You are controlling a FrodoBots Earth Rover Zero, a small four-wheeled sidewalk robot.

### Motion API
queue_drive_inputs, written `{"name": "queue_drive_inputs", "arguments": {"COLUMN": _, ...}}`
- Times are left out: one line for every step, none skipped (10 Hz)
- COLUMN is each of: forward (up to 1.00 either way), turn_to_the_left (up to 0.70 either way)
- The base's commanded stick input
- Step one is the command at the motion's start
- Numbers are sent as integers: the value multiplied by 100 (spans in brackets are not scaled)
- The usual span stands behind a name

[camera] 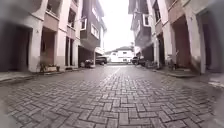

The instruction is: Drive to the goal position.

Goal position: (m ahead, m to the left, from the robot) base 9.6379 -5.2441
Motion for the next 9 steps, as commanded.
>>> {"name": "queue_drive_inputs", "arguments": {"forward": 70, "turn_to_the_left": 0}}
{"name": "queue_drive_inputs", "arguments": {"forward": 70, "turn_to_the_left": 0}}
{"name": "queue_drive_inputs", "arguments": {"forward": 70, "turn_to_the_left": 0}}
{"name": "queue_drive_inputs", "arguments": {"forward": 70, "turn_to_the_left": 0}}
{"name": "queue_drive_inputs", "arguments": {"forward": 70, "turn_to_the_left": 0}}
{"name": "queue_drive_inputs", "arguments": {"forward": 70, "turn_to_the_left": 0}}
{"name": "queue_drive_inputs", "arguments": {"forward": 70, "turn_to_the_left": 0}}
{"name": "queue_drive_inputs", "arguments": {"forward": 70, "turn_to_the_left": 0}}
{"name": "queue_drive_inputs", "arguments": {"forward": 70, "turn_to_the_left": 0}}
